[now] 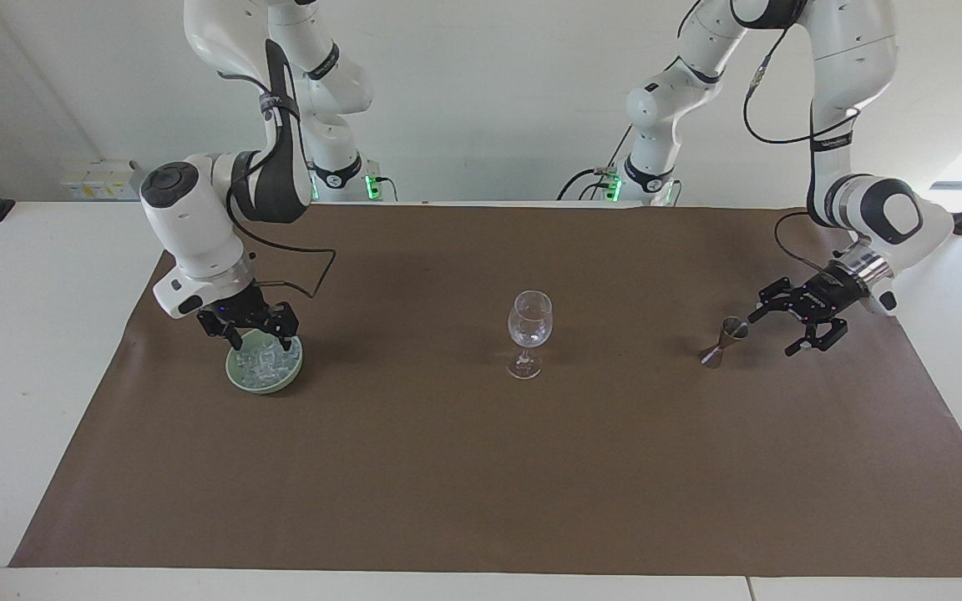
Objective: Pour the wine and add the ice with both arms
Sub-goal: 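Release the jigger with the left gripper while the right gripper reaches the green cup, then grasp the green ice cup with the right gripper and lift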
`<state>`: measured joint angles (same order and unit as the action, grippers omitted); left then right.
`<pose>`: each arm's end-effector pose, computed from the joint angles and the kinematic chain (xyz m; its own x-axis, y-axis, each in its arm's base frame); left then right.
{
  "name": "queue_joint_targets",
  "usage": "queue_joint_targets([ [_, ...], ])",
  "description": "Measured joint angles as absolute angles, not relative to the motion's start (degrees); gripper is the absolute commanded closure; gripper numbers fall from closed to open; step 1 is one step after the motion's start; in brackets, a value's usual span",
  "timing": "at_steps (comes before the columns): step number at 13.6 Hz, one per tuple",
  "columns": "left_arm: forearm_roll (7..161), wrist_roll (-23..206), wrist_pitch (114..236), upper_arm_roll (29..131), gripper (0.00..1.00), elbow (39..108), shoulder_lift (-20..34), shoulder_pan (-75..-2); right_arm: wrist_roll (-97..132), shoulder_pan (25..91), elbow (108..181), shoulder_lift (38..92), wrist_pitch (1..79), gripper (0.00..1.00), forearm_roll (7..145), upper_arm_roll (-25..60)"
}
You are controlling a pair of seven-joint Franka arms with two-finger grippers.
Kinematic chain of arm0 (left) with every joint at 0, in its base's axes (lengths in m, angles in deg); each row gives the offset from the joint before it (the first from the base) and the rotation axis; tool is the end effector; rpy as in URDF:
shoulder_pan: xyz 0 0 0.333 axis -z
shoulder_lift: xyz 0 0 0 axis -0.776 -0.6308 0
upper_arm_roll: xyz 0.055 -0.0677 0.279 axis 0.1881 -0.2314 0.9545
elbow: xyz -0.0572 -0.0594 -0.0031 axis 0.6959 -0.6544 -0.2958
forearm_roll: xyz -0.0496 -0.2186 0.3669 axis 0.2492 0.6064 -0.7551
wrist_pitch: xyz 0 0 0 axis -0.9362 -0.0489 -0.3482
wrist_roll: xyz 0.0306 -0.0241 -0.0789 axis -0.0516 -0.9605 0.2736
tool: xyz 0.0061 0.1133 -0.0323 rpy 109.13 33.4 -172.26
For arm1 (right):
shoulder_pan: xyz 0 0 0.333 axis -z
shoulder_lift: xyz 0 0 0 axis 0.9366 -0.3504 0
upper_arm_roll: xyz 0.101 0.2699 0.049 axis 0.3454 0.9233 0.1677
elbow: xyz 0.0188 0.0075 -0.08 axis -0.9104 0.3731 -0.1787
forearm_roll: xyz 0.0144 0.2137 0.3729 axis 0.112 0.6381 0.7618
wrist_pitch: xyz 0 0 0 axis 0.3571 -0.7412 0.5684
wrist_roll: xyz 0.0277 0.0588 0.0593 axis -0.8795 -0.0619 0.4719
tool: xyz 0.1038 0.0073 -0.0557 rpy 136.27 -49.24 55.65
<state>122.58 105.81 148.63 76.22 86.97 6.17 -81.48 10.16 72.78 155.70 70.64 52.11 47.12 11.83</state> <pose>0.5464 0.1690 0.2631 0.1442 0.6055 -0.7827 0.9313 0.1844 0.3142 0.6226 -0.0198 0.3261 0.9956 -0.0398 0.0844 -0.0375 -0.9989 -0.0289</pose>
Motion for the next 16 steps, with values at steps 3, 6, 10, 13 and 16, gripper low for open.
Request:
queue_joint_targets([
  [3,115.24,103.26,148.63,75.77,0.0,85.9,12.22,-81.3,10.18,72.87,157.09,68.9,54.86,0.16,47.1,11.77],
  [6,108.1,102.49,148.64,74.97,0.0,83.81,17.44,-80.0,12.89,73.45,160.21,68.64,58.97,0.33,45.63,11.6],
  [10,97.13,102.18,148.63,74.77,0.0,77.17,20.29,-77.6,15.59,73.82,160.92,68.64,59.2,0.98,45.2,11.59],
  [13,90.45,101.86,148.51,74.65,0.0,72.73,20.64,-75.14,16.49,73.83,160.89,68.84,58.99,1.0,45.16,11.58],
  [16,85.1,97.22,146.81,74.52,0.0,69.44,20.7,-73.22,16.49,73.62,159.97,71.08,57.26,1.0,45.16,11.75],
])
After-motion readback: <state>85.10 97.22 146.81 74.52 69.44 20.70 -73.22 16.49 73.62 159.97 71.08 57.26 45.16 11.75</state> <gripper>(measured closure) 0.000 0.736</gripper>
